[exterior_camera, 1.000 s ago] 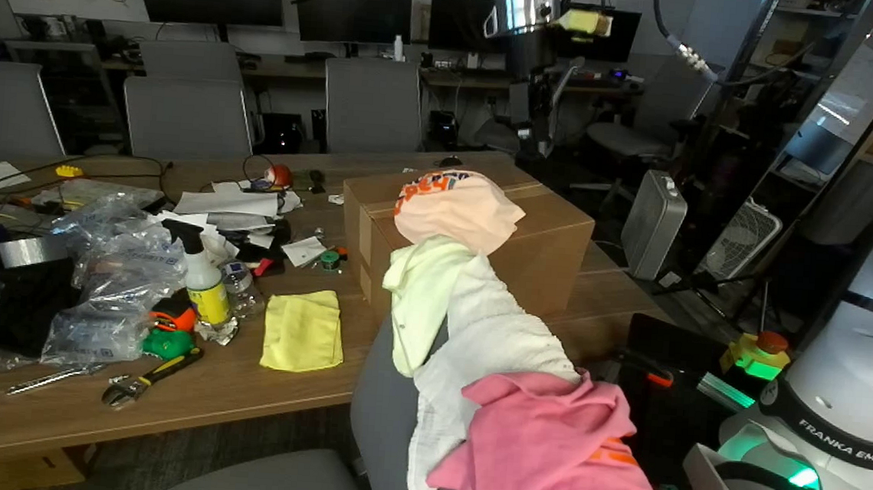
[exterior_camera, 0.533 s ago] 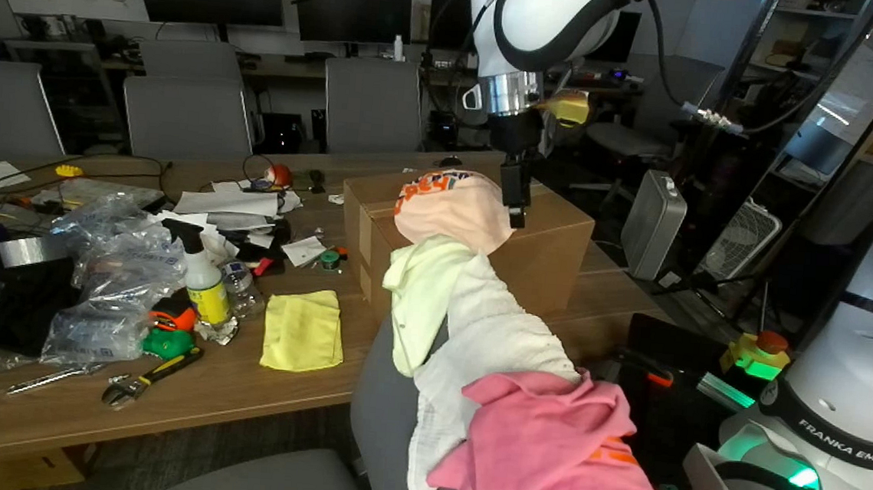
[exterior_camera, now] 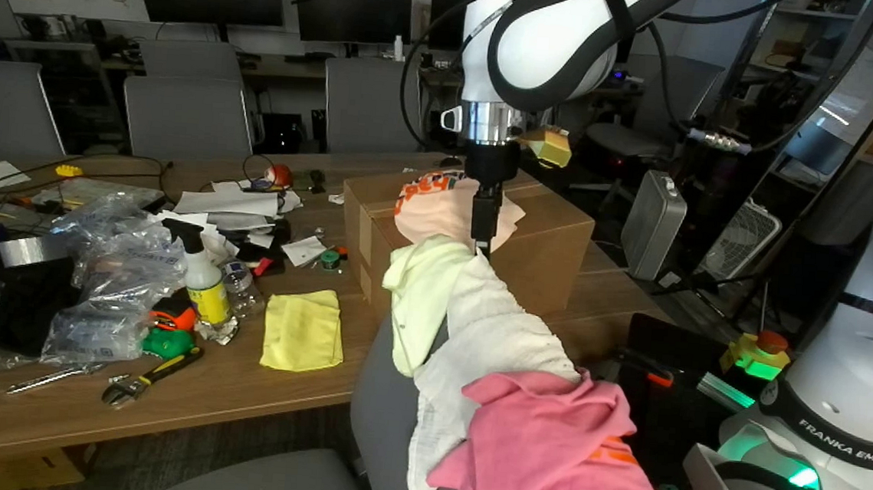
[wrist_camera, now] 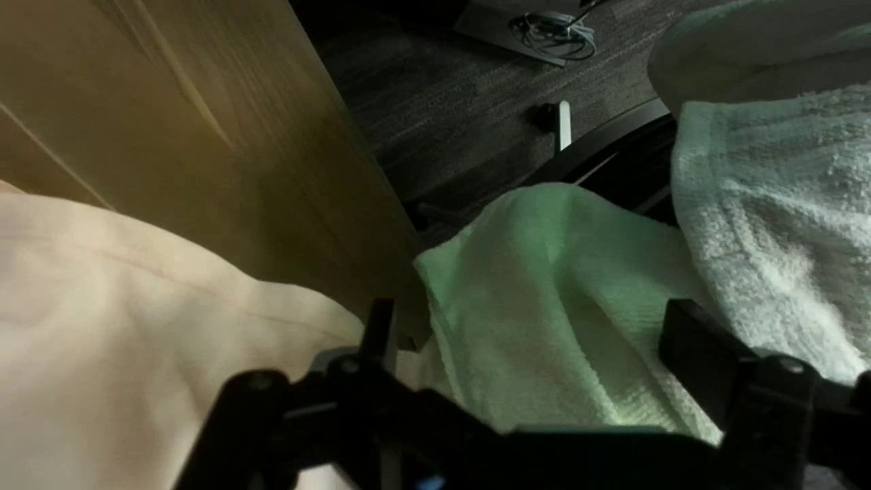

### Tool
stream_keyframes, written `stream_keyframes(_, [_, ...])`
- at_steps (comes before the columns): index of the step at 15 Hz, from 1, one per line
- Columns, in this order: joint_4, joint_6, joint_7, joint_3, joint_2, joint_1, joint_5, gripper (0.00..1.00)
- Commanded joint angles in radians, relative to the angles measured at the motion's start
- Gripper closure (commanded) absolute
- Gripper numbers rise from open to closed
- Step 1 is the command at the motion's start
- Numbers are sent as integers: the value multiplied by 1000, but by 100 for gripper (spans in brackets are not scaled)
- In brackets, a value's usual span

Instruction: Move the shirts from the chair and put them on top of the box.

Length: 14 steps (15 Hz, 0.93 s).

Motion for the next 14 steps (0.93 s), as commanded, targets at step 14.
stream_keyframes(14, [-58, 53, 3, 62, -97, 86, -3, 0])
